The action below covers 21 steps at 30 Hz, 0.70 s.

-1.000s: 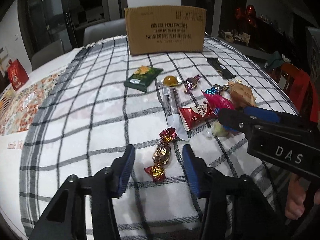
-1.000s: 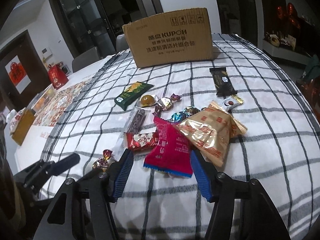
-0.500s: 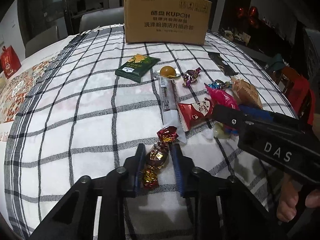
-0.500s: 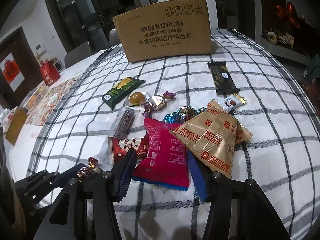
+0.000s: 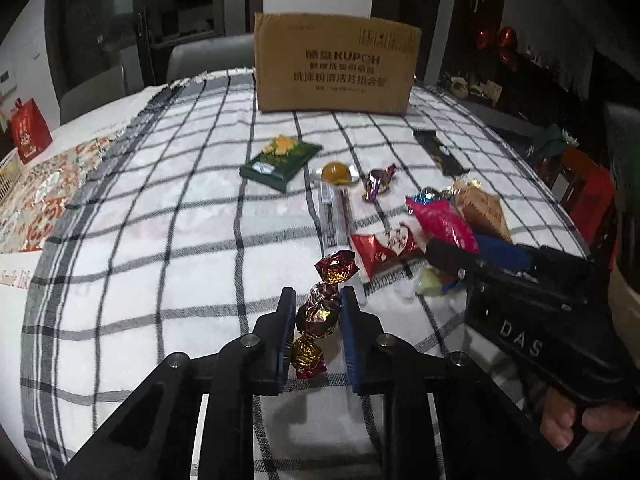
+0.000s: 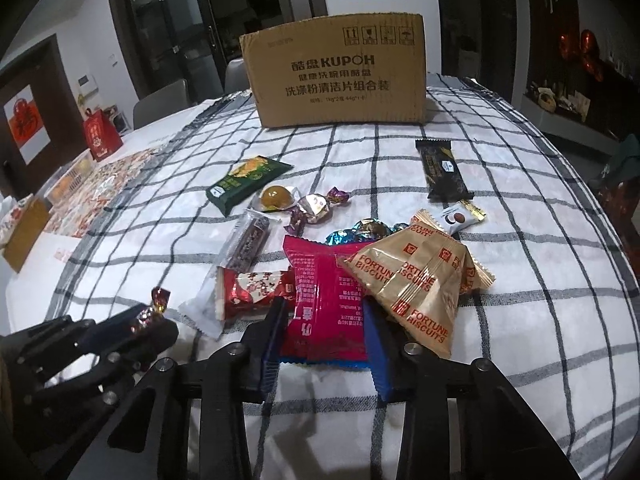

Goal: Organize snacks
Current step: 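Carry both snacks over the cardboard box and open both tools to drop them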

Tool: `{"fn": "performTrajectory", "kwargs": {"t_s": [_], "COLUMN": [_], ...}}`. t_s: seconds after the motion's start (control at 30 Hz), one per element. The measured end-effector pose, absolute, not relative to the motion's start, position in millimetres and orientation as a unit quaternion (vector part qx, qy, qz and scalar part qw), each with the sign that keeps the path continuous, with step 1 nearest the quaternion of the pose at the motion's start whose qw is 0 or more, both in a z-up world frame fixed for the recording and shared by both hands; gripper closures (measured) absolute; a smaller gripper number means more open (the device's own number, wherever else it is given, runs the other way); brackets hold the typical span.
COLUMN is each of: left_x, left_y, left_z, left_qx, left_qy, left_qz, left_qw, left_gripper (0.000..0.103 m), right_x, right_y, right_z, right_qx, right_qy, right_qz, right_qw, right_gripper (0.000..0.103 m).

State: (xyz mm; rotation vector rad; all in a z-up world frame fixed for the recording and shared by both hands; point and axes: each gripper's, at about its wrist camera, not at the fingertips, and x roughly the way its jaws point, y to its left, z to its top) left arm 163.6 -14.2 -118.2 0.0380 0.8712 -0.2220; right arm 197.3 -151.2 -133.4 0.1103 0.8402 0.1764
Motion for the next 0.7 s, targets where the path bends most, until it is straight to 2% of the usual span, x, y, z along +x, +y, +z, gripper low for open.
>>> {"fn": "performTrajectory", "kwargs": {"t_s": [0.7], "left_x": [158], "left_y": [-13], "left_z": [-37], "left_qx": [0.002], "left_qy": [0.328], "left_qz": [-0.108], "left_qw": [0.939], "left_gripper": [0.081], "right_x": [171], "right_y": [-153], "right_z": [-65], "right_qx": [0.042], "right_qy": [0.325], "right_qz": [0.107], "right_qw": [0.939], "right_gripper": [0.065]}}
